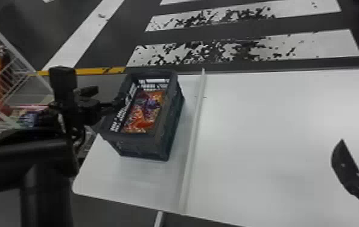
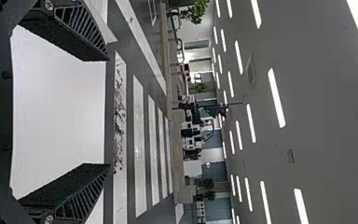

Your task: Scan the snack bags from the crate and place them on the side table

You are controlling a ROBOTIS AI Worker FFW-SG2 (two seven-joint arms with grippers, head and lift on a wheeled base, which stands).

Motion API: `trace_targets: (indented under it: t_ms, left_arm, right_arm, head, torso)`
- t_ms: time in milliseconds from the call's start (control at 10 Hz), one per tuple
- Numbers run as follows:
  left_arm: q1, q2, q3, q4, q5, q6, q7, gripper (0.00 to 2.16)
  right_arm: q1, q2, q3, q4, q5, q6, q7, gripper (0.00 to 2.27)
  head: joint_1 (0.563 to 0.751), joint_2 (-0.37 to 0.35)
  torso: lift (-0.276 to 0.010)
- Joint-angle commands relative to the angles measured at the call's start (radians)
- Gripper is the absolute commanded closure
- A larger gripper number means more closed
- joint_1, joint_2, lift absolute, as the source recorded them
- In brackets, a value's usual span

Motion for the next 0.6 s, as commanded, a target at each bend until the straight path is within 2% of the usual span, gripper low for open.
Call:
trace_targets:
  t_ms: [0, 100, 500]
  left_arm:
    - [-0.041, 0.015, -0.032, 0.079, -0.072, 0.005, -0.045, 0.14]
    - [-0.065, 0.025, -0.069, 0.120, -0.110, 0.005, -0.073, 0.14]
    - [-0.174, 0.039, -0.159, 0.284, -0.230, 0.005, -0.134, 0.14]
  right_arm:
    - [0.003, -0.001, 0.010, -0.005, 0.005, 0.000, 0.002, 0.07]
    - [0.011, -0.001, 0.014, -0.015, 0.012, 0.000, 0.002, 0.07]
    - [0.032, -0.008, 0.016, -0.031, 0.012, -0.003, 0.003, 0.07]
  head:
    - [0.695, 0.339]
    - [0.695, 0.347]
    - [0.695, 0.328]
  torso:
    - [-0.094]
    - [-0.094]
    - [-0.094]
